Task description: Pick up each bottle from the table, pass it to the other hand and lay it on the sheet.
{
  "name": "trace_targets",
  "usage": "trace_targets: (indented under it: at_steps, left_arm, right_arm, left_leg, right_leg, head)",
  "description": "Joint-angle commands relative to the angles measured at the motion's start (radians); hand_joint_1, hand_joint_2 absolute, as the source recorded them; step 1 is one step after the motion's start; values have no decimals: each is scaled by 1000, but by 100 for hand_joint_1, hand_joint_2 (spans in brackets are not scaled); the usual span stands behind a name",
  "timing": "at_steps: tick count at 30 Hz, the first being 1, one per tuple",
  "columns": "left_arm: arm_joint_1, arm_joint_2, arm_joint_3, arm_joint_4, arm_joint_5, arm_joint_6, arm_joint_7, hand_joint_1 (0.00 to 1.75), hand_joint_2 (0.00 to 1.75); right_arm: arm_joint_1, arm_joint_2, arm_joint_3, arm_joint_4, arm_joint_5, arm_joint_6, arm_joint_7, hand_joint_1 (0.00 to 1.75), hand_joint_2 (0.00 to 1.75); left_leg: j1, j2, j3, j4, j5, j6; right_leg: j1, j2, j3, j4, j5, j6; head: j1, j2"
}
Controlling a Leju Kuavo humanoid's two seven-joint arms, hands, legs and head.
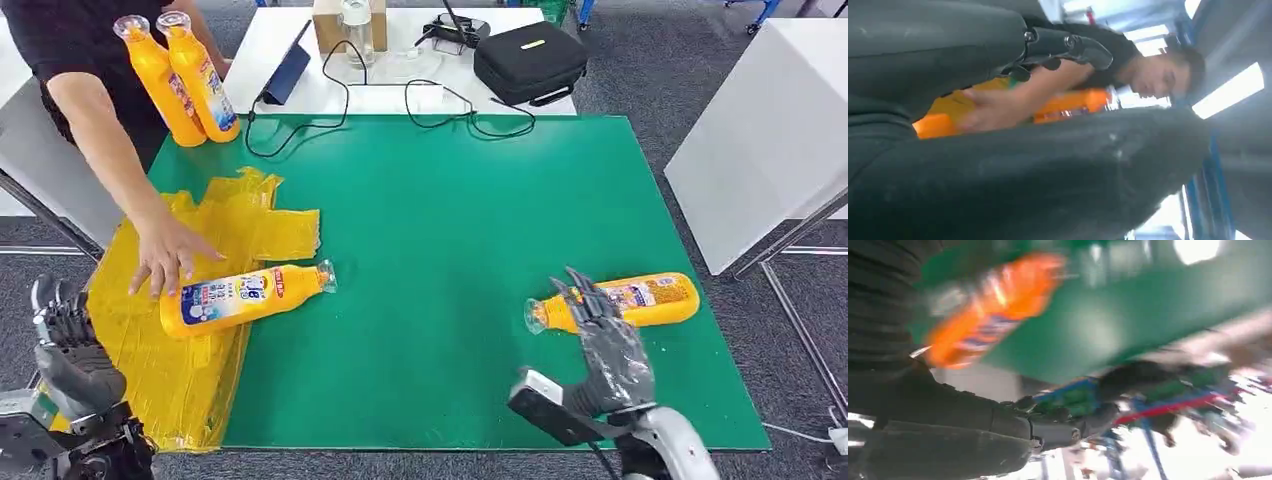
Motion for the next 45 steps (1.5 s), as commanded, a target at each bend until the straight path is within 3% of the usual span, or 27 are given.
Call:
trace_targets:
  at_steps: [1, 4, 7, 9, 11, 13, 16, 21, 23, 27, 30, 37, 45]
  left_arm:
    - [-97, 33, -47, 194, -8, -29, 31, 0, 0]
    - [-97, 33, -47, 194, -8, -29, 31, 0, 0]
    - [-85, 29, -42, 171, -9, -31, 31, 0, 0]
    - [-86, 24, -36, 167, -35, -12, 17, 0, 0]
    - [-95, 16, -13, 191, -110, 61, 9, 0, 0]
    - [-84, 16, 35, 221, -50, 15, 60, 0, 0]
    - [-45, -4, 92, 201, -57, -9, 24, 0, 0]
    - [-28, -33, 97, 180, -70, -45, 24, 0, 0]
    - [-36, -39, 81, 192, -75, -42, 22, 0, 0]
    - [-43, -30, 61, 185, -65, -37, 28, 0, 0]
    - [-55, -6, 42, 203, -47, -39, 33, 0, 0]
    - [-68, 9, 29, 224, -17, -44, 20, 0, 0]
    - [-62, 3, 28, 212, -15, -44, 20, 0, 0]
  right_arm:
    - [133, -192, -285, -126, -46, 75, -25, 0, 175]
    - [133, -192, -285, -126, -46, 75, -25, 0, 175]
    - [115, -166, -265, -131, -24, 99, -23, 0, 175]
    - [117, -173, -277, -134, -36, 97, -16, 0, 175]
    - [127, -239, -337, -141, -83, 137, -5, 0, 175]
    - [104, -307, -430, -107, -137, 217, -23, 0, 175]
    - [20, -398, -513, -7, -171, 331, -63, 0, 175]
    - [-48, -438, -537, 139, -161, 388, -76, 0, 175]
    - [-104, -436, -493, 261, -94, 358, -82, 0, 175]
    - [-344, -467, -316, 562, -21, 316, -72, 0, 175]
    - [-448, -537, -243, 682, -67, 313, -69, 0, 175]
    - [-406, -582, -248, 663, -123, 329, -68, 0, 175]
    - [-389, -556, -236, 656, -110, 310, -54, 0, 175]
  left_leg:
    - [-1, -8, 8, -2, -1, 4]
    - [-1, -8, 8, -2, -1, 4]
    - [-2, 3, 6, -1, -2, 3]
    - [-3, 4, 6, -1, -1, 3]
    - [-3, 4, 5, -1, -1, 3]
    - [-3, 4, 8, -1, -2, 5]
    - [-5, 8, 7, -1, -2, 5]
    - [-6, 8, 7, -1, -2, 5]
    - [-5, 6, 10, -2, -1, 7]
    - [-4, 10, 8, -2, 0, 8]
    - [-5, 17, 12, -3, -1, 9]
    - [-5, 1, 10, -2, 2, 11]
    - [-5, 2, 5, -1, 3, 10]
  right_leg:
    - [1, -11, 12, -3, -4, -2]
    - [1, -11, 12, -3, -4, -2]
    - [-1, 0, 6, -1, 0, -2]
    - [-2, -1, 4, -1, 0, -1]
    - [-2, 0, 3, 0, 0, -1]
    - [-2, -2, 8, -1, -1, -2]
    - [-4, 3, 6, -1, 0, -1]
    - [-5, 3, 7, -3, 1, -1]
    - [-3, -1, 11, -4, 0, -2]
    - [-3, 5, 8, -5, 3, 0]
    - [-3, 10, 11, -6, 5, -1]
    - [-3, -4, 12, -5, 3, 1]
    - [-4, -2, 7, -3, 3, 3]
  head:
    - [0, 0]
    - [0, 0]
    - [0, 0]
    - [0, 0]
    - [0, 0]
    - [0, 0]
    - [0, 0]
    - [0, 0]
    - [0, 0]
    - [0, 0]
    - [0, 0]
    - [0, 0]
    - [0, 0]
